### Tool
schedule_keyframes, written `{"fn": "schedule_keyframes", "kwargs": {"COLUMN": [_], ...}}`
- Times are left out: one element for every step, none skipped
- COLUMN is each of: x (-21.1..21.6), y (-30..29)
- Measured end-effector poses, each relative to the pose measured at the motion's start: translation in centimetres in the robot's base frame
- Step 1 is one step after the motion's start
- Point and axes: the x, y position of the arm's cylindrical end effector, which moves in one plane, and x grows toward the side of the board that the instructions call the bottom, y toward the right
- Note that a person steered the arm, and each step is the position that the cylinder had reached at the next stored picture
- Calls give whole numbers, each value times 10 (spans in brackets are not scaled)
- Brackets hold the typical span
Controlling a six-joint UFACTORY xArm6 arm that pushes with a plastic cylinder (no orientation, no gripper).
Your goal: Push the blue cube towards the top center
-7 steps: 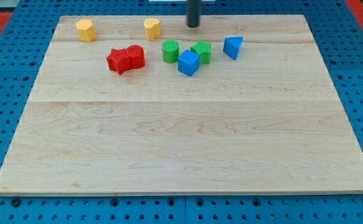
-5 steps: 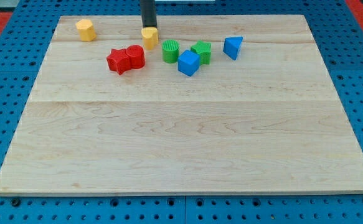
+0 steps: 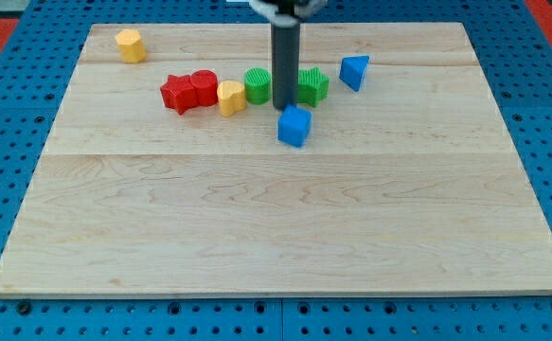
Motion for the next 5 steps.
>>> {"fn": "schedule_keyframes", "kwargs": {"x": [0, 10, 59, 46, 32], "y": [34, 92, 79, 8, -9]}}
